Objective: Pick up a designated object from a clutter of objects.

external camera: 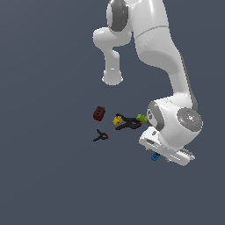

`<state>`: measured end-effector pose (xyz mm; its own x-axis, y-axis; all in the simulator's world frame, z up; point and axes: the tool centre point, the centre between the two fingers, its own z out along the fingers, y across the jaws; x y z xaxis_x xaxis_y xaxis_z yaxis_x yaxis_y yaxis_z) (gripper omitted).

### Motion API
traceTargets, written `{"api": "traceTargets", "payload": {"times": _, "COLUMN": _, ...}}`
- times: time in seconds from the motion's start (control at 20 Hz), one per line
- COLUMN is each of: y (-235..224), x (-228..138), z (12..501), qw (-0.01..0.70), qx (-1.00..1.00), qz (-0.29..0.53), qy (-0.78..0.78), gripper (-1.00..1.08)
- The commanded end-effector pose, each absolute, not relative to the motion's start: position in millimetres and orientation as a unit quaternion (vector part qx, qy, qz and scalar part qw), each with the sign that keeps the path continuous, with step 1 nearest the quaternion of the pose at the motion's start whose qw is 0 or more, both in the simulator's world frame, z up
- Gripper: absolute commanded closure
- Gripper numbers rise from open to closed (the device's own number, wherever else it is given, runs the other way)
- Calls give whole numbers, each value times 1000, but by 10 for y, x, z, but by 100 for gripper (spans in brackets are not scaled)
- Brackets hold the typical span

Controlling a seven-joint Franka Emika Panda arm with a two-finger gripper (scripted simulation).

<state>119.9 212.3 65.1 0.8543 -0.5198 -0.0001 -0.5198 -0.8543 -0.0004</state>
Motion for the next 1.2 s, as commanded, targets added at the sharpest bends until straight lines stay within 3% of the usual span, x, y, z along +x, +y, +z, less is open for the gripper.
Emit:
{"api": "traceTargets", "payload": {"times": 0.0, "y": 2123, "x": 1193, "z": 516, "qw": 0, "qx": -963, "qz": 0, "qy": 270, "gripper": -92}}
{"api": "traceTargets", "payload": {"times": 0.35, "y": 2127, "x": 1208, "z": 427, "qw": 0, "qx": -963, "qz": 0, "qy": 271, "gripper": -92}}
{"api": "traceTargets", "payload": {"times": 0.4, "y": 2127, "x": 1208, "z": 427, "qw": 0, "qx": -963, "qz": 0, "qy": 271, "gripper": 108}}
{"api": "traceTargets", "payload": {"times": 1.15, "y": 2116, "x": 1192, "z": 488, "qw": 0, "qx": -963, "qz": 0, "qy": 271, "gripper": 108}}
